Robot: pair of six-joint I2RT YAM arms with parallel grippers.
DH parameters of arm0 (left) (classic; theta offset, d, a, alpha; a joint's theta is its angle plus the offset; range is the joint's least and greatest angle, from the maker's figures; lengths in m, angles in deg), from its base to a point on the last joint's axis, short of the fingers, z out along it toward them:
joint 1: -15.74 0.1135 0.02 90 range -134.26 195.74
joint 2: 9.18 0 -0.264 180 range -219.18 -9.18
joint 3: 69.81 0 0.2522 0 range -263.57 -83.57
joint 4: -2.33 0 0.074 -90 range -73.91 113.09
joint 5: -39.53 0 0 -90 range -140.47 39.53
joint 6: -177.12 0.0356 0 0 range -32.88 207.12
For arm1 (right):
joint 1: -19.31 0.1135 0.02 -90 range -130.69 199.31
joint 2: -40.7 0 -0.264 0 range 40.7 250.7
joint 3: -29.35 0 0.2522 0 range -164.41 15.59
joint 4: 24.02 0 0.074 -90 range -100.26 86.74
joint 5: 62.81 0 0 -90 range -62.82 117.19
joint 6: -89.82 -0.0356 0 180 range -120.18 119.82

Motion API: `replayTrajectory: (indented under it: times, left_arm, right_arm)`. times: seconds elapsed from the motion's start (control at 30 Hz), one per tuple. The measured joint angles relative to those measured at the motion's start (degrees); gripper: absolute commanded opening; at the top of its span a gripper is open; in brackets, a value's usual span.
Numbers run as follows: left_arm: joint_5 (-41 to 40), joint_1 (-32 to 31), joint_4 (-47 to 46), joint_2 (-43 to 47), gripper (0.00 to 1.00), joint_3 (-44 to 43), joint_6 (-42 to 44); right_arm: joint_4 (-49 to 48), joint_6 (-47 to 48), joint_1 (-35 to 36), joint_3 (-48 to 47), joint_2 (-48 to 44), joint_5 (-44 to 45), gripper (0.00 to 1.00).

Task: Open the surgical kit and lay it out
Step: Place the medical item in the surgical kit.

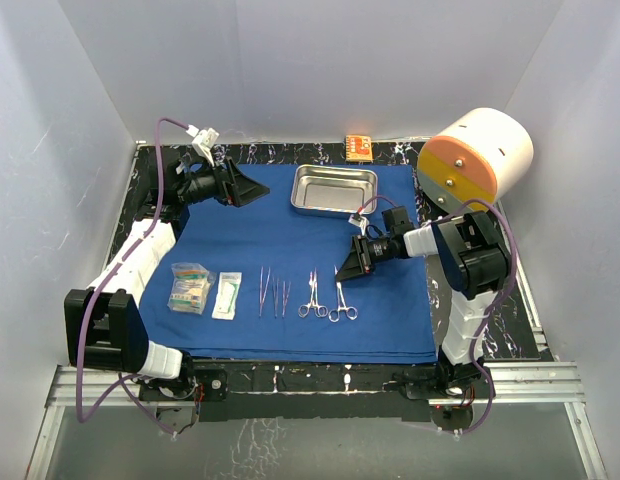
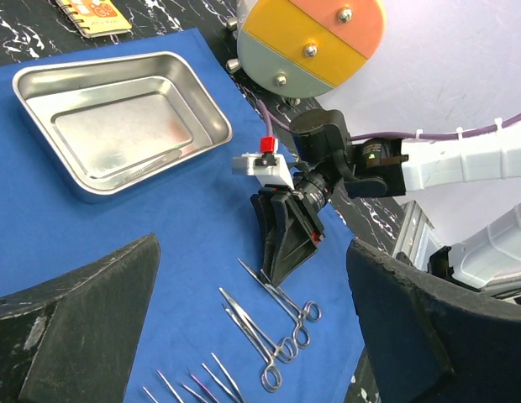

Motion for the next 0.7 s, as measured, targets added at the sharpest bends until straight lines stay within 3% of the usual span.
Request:
replayTrajectory:
  times: [0.7]
  left_arm:
    - [0.1, 0.0, -0.4, 0.0, 0.92, 0.2, -0.7]
  right_arm:
    - [5.8, 3.7, -0.1, -2.4, 1.4, 0.1, 0.15]
